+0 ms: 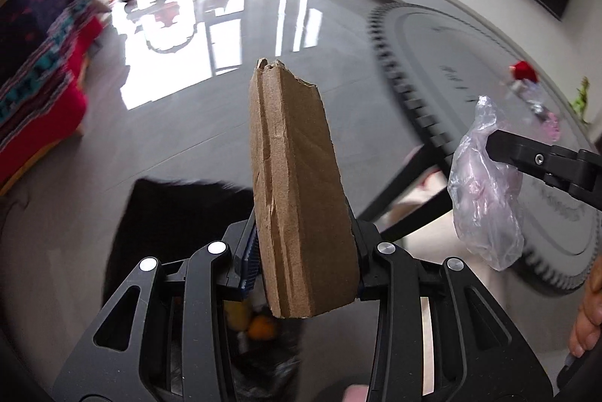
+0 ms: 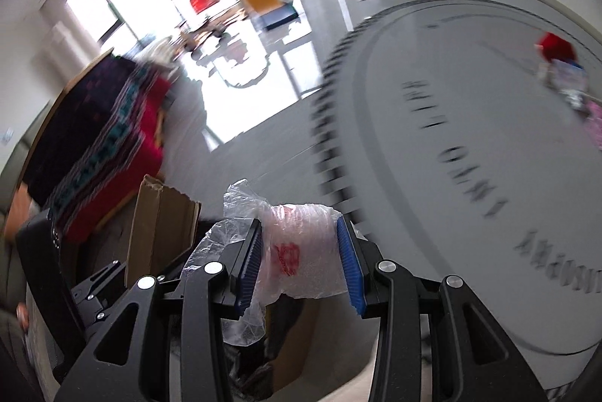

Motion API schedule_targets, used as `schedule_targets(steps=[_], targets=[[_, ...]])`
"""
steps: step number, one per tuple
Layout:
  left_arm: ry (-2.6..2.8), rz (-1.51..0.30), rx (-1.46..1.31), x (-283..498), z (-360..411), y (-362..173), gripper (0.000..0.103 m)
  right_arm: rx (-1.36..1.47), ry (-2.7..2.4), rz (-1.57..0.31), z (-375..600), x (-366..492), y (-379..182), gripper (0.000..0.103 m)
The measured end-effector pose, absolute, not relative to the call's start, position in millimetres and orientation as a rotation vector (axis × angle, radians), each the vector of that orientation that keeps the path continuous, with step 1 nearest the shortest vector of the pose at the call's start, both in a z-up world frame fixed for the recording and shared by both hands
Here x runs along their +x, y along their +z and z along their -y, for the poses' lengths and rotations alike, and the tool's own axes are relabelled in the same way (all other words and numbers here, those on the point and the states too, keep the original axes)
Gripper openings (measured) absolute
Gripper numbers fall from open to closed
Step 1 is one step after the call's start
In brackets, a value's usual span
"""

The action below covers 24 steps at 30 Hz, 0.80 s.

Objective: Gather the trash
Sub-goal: 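Carry cardboard and plastic bag to the trash bag and open both tools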

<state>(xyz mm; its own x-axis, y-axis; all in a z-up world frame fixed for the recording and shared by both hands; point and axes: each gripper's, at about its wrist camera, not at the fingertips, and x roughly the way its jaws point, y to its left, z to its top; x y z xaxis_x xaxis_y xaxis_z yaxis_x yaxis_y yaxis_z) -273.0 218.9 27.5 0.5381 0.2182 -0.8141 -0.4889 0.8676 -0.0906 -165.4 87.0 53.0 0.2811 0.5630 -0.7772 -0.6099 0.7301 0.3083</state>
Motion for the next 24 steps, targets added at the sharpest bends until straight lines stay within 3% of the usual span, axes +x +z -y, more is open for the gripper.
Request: schedule_targets(steps=[9, 10, 11, 12, 13, 24], targets=[[0.628, -0.99, -0.4, -360, -265, -17, 0.04, -0.213, 0.987, -1.103, -173, -225, 18, 0.044], [0.647, -0.995, -0.42, -369, -271, -22, 0.045, -0.233, 1.023, -1.121, -184, -232, 13, 0.05], [0.672, -1.008, -0.431, -375, -275, -27, 0.069, -0.254, 1.041, -1.133, -193, -236, 9, 0.057], [0.699, -1.013, -0.434, -379, -278, -28, 0.097, -0.274, 1.036, -1.132, -199, -240, 7, 0.07], [0.73, -1.006, -0.429, -385, -280, -29, 0.097, -0.282, 1.027, -1.122, -200, -244, 6, 0.074], [0.731, -1.016, -0.393, -383, -280, -25, 0.097, -0.237, 1.022, -1.12, -184, -243, 10, 0.074]])
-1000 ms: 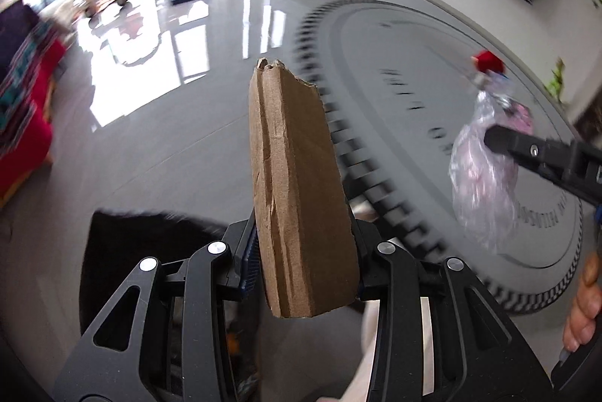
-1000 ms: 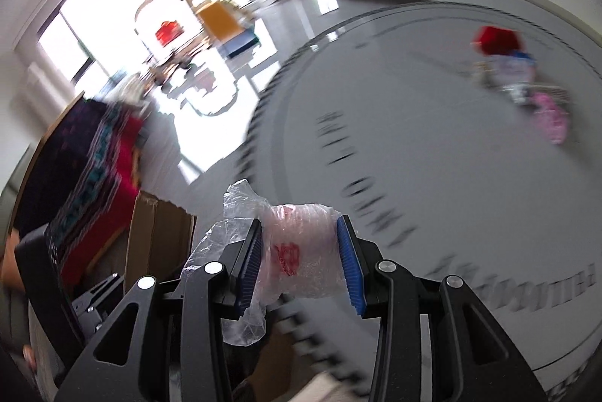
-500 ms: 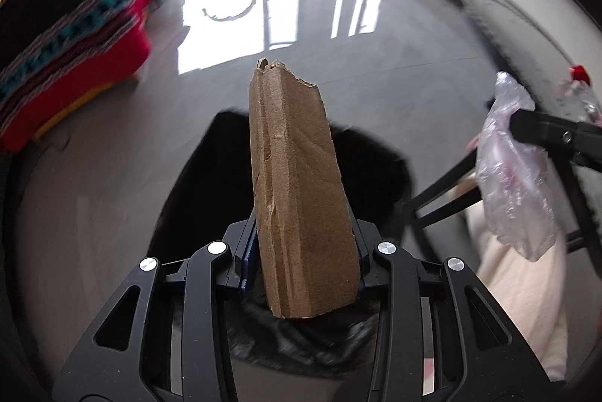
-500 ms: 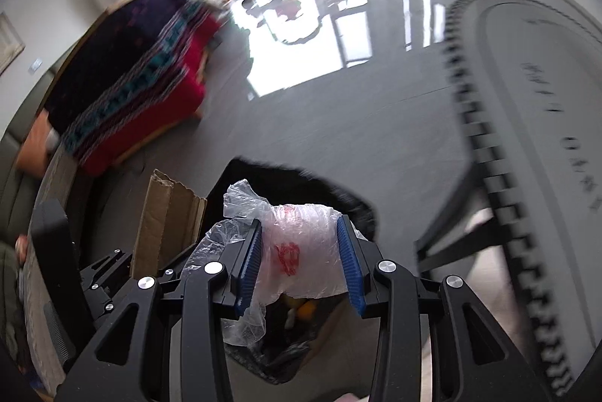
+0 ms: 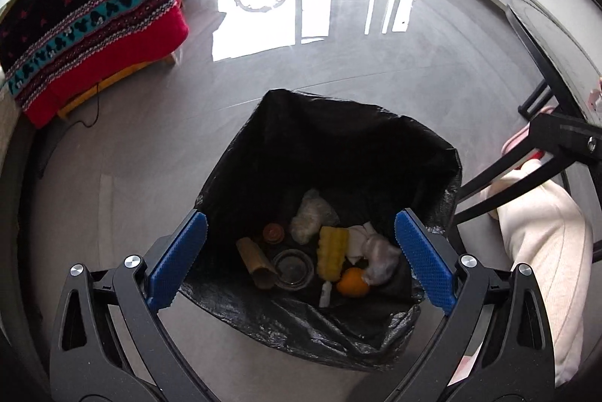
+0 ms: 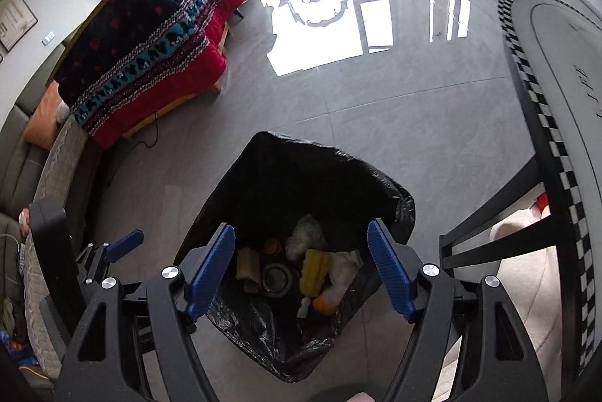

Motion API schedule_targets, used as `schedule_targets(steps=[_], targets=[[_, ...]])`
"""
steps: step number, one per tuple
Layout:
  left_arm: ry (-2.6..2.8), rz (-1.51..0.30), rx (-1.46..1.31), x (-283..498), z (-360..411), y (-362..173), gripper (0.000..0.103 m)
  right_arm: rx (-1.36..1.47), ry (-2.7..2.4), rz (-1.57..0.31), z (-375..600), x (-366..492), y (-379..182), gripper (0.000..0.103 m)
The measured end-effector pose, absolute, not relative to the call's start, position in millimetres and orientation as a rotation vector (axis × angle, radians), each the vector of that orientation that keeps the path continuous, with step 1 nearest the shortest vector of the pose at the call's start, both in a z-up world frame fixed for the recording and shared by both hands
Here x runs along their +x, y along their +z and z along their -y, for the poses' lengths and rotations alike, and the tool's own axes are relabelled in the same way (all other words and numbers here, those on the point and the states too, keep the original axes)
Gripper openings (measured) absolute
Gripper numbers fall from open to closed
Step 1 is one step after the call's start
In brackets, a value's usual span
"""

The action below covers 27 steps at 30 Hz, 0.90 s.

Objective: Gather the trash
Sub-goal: 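Carry cardboard and plastic bag to the trash bag and open both tools, then move both tools back over the table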

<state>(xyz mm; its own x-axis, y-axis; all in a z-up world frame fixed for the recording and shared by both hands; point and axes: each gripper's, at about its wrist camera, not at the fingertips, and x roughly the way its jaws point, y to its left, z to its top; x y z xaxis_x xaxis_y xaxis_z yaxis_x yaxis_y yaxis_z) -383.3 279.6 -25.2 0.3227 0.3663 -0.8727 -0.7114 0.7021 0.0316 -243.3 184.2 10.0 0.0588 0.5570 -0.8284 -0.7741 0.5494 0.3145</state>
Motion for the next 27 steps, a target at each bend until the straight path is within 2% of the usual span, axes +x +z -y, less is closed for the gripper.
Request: schedule_targets(steps=[11, 27], targets=[[0.627, -0.97, -0.327, -347, -252, 7, 0.097, -0.16, 0.982, -1.067, -148, -220, 32, 0.074], [0.363, -0.934, -0.178, -211, -173, 57, 0.097, -0.014, 0.771, -1.004, -39, -120, 64, 0.074]])
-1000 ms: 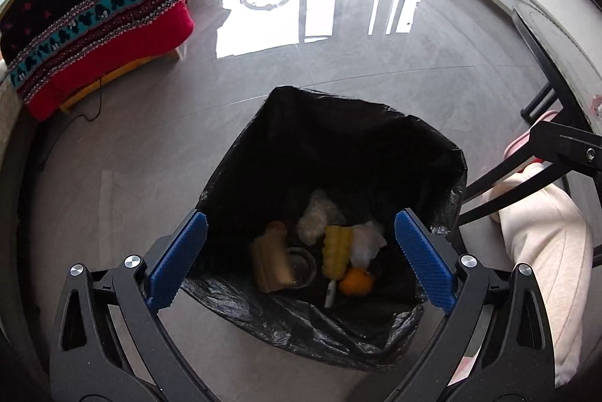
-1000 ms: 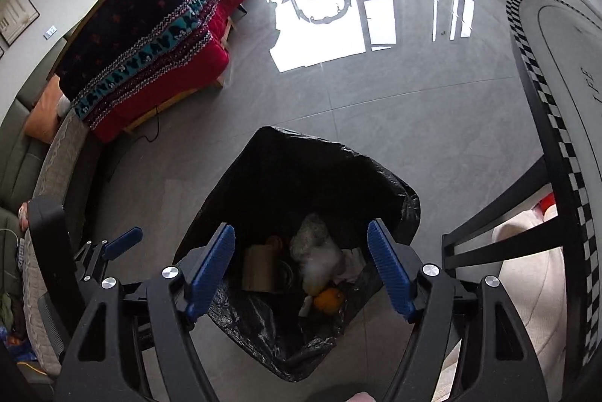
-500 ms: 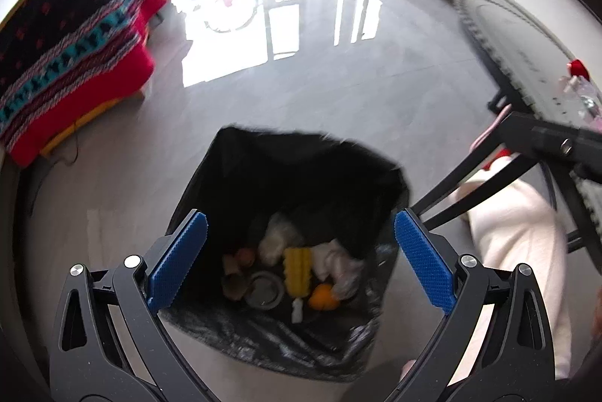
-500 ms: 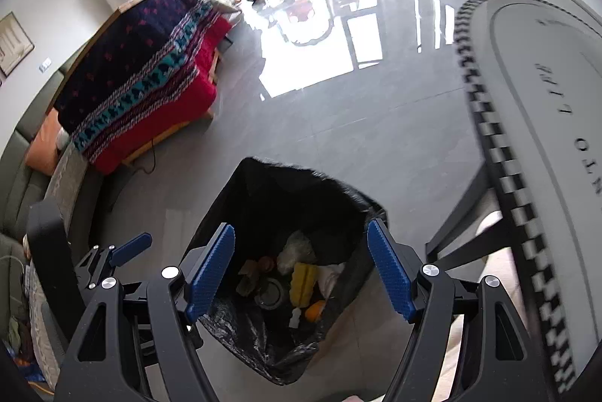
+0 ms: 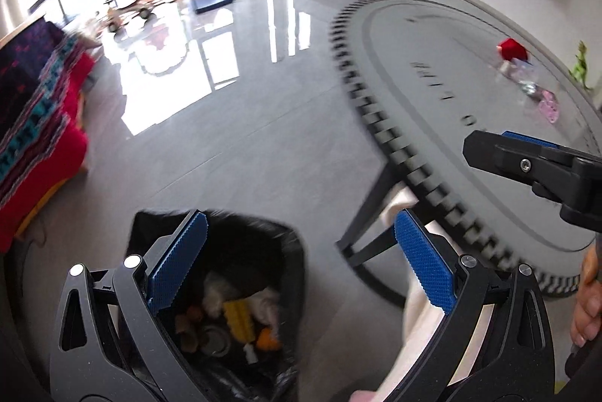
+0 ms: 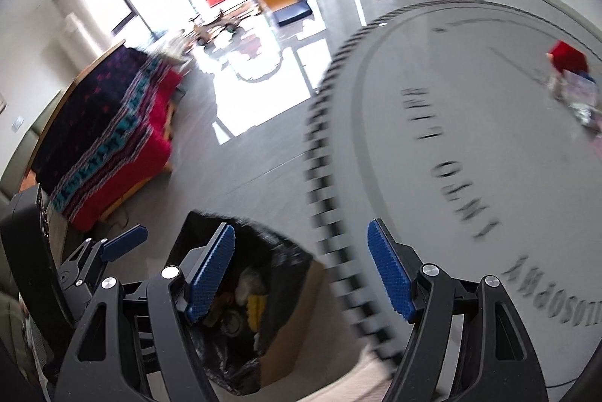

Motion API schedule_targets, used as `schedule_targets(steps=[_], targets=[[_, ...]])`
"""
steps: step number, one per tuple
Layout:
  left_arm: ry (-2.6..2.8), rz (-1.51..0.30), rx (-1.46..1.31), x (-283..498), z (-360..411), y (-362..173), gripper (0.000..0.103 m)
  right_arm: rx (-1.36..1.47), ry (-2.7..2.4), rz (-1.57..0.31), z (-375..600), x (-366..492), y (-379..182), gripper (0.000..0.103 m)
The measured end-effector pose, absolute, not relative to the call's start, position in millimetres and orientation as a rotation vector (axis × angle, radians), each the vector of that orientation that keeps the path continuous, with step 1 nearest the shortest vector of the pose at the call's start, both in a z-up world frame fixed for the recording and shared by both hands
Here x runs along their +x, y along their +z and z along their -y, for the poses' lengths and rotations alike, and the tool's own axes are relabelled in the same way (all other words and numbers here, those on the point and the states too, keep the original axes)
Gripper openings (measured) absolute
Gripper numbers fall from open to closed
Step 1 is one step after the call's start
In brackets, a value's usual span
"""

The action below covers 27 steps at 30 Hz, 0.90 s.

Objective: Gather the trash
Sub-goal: 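Move both tools back over the table, then grasp the clear plastic cup with the left tool while the right tool grasps the pink block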

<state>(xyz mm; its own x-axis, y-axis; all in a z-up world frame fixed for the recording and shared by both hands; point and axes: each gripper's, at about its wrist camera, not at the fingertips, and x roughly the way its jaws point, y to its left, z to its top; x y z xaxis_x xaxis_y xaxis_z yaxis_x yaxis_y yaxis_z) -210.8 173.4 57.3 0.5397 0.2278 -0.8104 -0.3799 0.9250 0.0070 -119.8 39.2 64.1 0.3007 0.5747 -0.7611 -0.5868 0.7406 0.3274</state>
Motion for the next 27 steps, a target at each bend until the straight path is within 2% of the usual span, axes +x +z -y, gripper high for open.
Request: schedule_targets(steps=[15, 27], targets=[[0.099, -0.969, -0.087, -76, -71, 61, 0.097, 0.119, 0.406, -0.981, 120, -7, 59, 0.074], [-0.039, -0.994, -0.061, 8, -19, 63, 0.097, 0.154, 0.218, -1.001, 199, 63, 41, 0.074]])
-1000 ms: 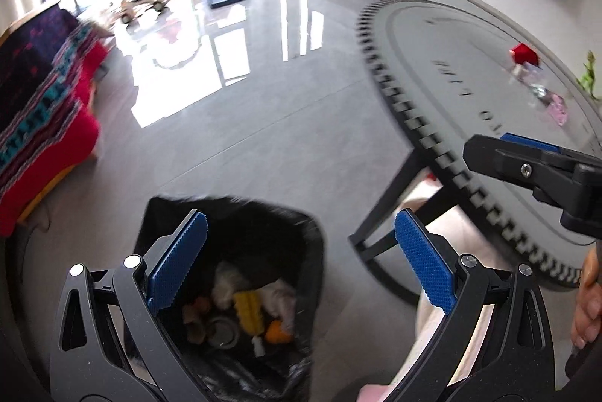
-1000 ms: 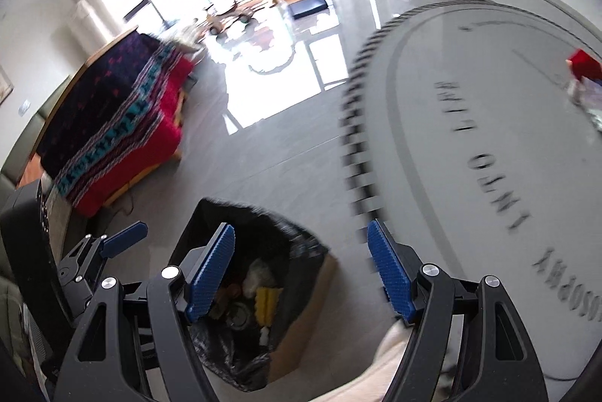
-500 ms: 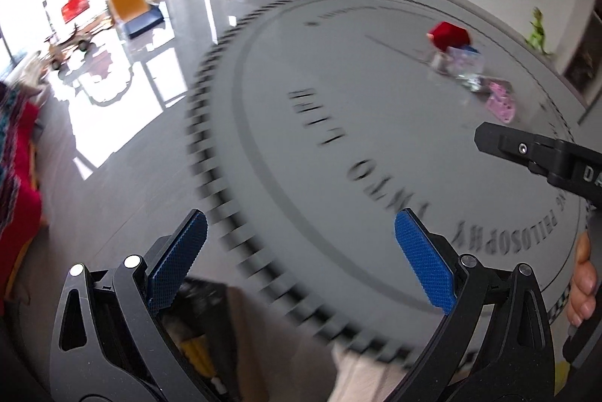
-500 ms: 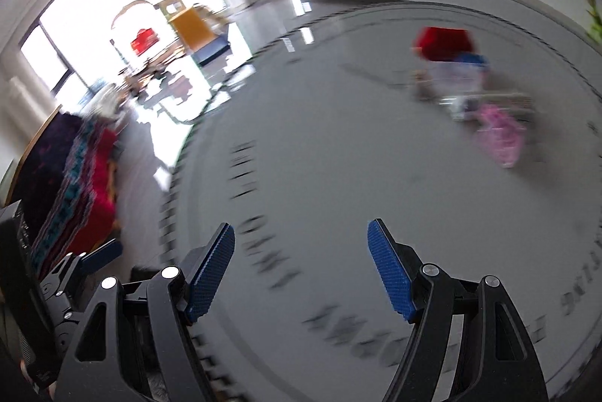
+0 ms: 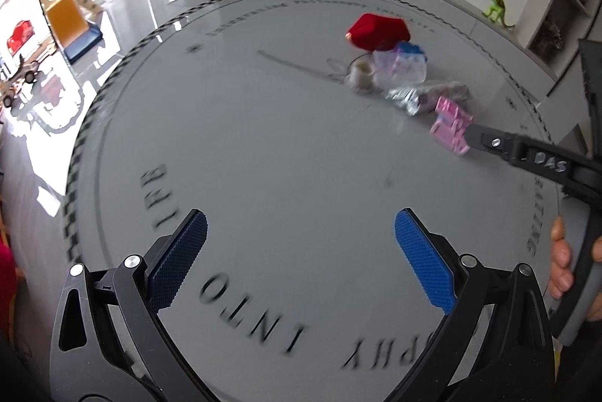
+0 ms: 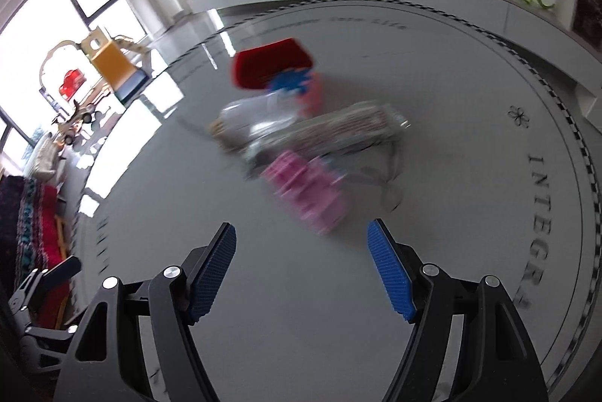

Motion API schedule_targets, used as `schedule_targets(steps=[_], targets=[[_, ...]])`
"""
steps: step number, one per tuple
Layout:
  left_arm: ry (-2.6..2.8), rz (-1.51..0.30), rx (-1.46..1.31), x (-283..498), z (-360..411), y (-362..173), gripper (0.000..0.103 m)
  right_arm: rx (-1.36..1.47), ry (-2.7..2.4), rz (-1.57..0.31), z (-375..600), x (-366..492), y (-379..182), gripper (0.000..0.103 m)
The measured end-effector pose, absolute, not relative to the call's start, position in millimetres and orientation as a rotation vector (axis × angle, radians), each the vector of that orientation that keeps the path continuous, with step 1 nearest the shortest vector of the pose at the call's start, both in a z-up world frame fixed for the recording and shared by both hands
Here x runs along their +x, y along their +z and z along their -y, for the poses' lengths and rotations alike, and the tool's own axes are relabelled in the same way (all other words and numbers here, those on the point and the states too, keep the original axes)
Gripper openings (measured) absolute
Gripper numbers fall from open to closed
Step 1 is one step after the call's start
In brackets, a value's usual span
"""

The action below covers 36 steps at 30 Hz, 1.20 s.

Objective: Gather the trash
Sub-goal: 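Grasp the clear plastic cup with the left tool while the right tool grasps the pink block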

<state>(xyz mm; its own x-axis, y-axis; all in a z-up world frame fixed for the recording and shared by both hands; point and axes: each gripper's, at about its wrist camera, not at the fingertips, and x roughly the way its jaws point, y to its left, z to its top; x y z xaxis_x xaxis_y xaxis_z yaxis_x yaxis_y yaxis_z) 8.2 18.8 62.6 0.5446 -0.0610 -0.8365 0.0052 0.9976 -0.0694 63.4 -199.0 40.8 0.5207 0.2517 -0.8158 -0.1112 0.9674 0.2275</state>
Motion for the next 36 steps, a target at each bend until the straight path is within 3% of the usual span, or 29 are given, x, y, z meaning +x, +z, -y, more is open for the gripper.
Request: schedule_targets(steps=[8, 9, 10, 11, 34, 35, 36], targets=[[-0.085, -0.986, -0.039, 50, 2, 71, 0.097, 0.08, 0.266, -1.034, 197, 95, 26, 0.073], [-0.087, -0.985, -0.035, 53, 3, 72, 0.097, 0.067, 0.266, -1.041, 196, 97, 24, 0.066], [-0.09, -0.985, -0.029, 57, 4, 73, 0.097, 0.056, 0.293, -1.063, 194, 99, 20, 0.048], [-0.095, -0.986, -0.024, 61, 6, 72, 0.097, 0.076, 0.328, -1.077, 193, 101, 17, 0.04], [-0.19, -1.015, -0.014, 177, 76, 48, 0.097, 0.236, 0.143, -0.974, 270, 106, 38, 0.04], [-0.187, -1.011, -0.005, 179, 77, 47, 0.095, 0.237, 0.143, -0.973, 269, 107, 38, 0.04], [-0.183, -1.005, 0.004, 180, 79, 46, 0.083, 0.237, 0.143, -0.973, 266, 110, 36, 0.04]])
